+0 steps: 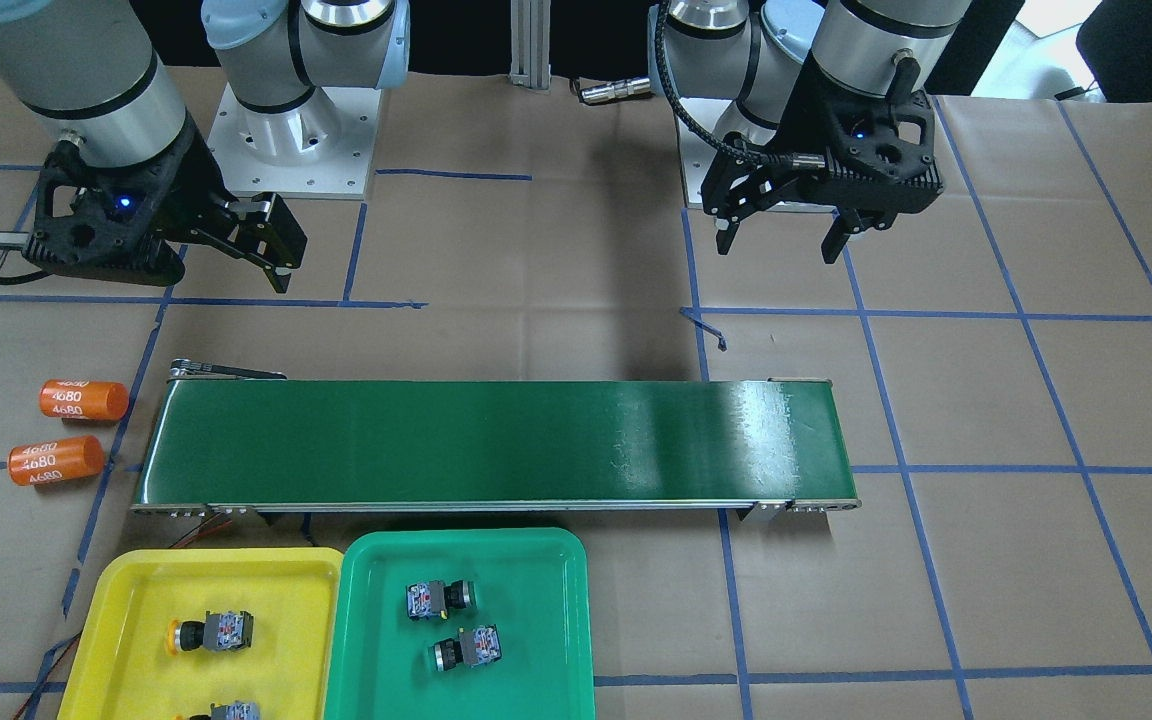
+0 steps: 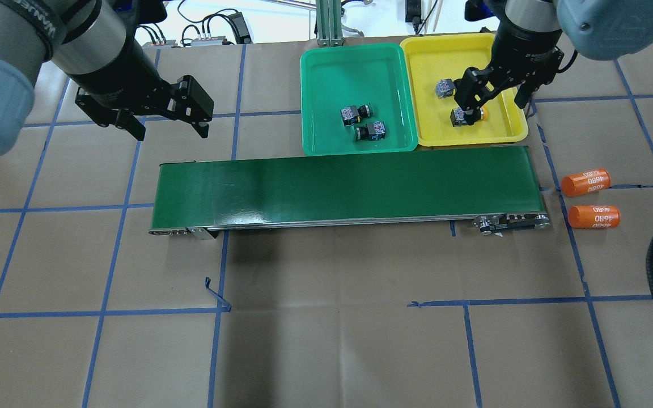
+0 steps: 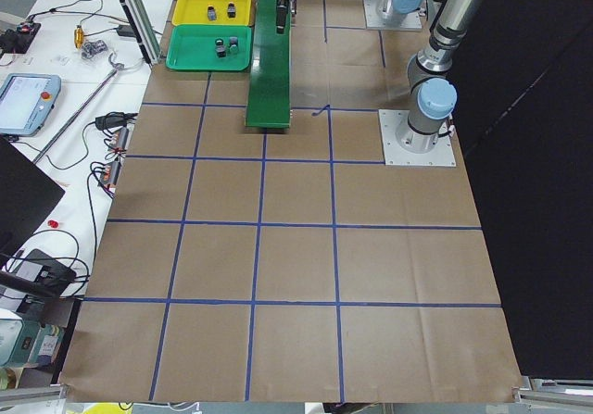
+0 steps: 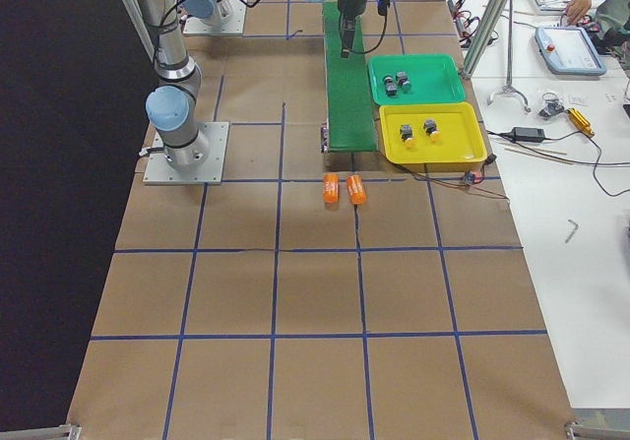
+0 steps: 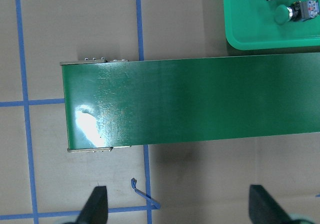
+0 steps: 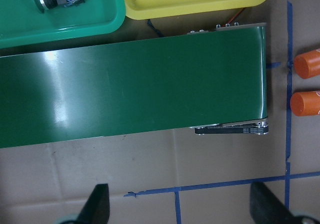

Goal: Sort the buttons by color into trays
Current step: 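Open the right gripper and lift it away from the yellow tray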

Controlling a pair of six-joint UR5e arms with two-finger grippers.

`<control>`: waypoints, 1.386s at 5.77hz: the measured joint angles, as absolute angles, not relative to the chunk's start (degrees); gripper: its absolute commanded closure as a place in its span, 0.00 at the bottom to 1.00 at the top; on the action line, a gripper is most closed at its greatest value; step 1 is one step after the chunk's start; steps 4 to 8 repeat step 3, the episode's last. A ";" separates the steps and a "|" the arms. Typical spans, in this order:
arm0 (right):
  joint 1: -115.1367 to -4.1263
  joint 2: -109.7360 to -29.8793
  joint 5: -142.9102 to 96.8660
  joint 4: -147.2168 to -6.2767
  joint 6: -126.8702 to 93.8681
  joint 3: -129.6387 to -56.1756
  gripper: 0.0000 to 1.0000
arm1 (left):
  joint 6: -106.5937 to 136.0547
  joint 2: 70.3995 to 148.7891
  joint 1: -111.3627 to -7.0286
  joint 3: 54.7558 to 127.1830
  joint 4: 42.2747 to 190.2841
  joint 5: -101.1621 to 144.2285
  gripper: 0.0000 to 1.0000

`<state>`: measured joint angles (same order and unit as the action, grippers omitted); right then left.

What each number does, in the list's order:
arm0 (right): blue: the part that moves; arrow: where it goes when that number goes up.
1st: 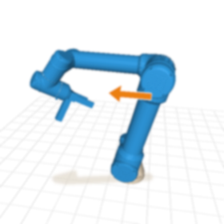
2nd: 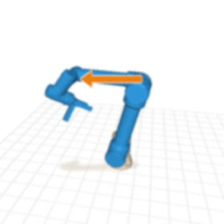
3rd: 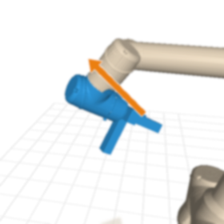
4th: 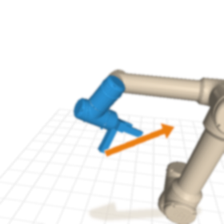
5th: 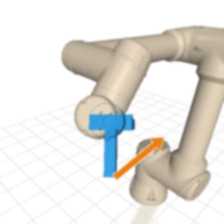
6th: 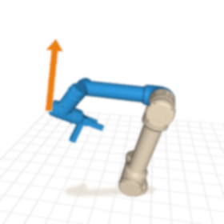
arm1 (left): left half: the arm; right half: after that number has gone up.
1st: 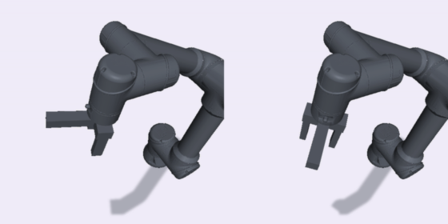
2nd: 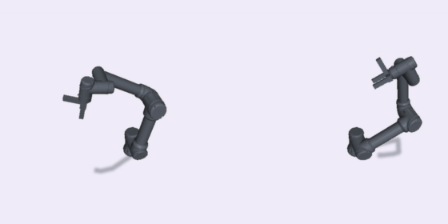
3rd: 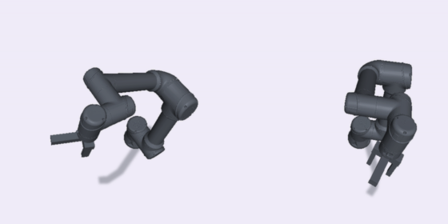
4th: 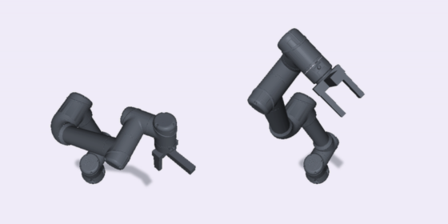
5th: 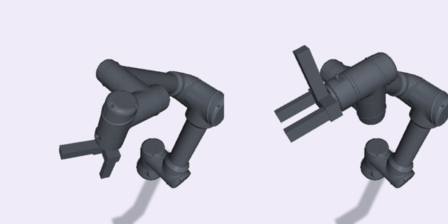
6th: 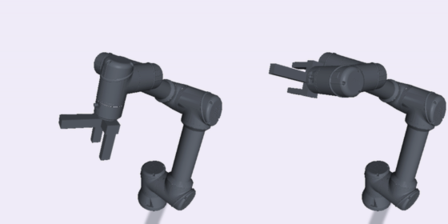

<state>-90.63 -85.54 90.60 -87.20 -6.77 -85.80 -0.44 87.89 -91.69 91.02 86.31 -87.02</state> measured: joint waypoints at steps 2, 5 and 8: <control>-90.89 -85.25 90.69 -87.67 -8.03 -85.95 0.00 | -0.27 88.06 -91.73 90.88 86.21 -87.01 0.02; -90.73 -85.25 90.70 -87.70 -8.05 -85.84 0.00 | -0.32 88.19 -91.69 90.76 86.16 -87.04 0.02; -90.73 -85.25 90.70 -87.70 -8.05 -85.84 0.00 | -0.32 88.19 -91.69 90.76 86.16 -87.04 0.02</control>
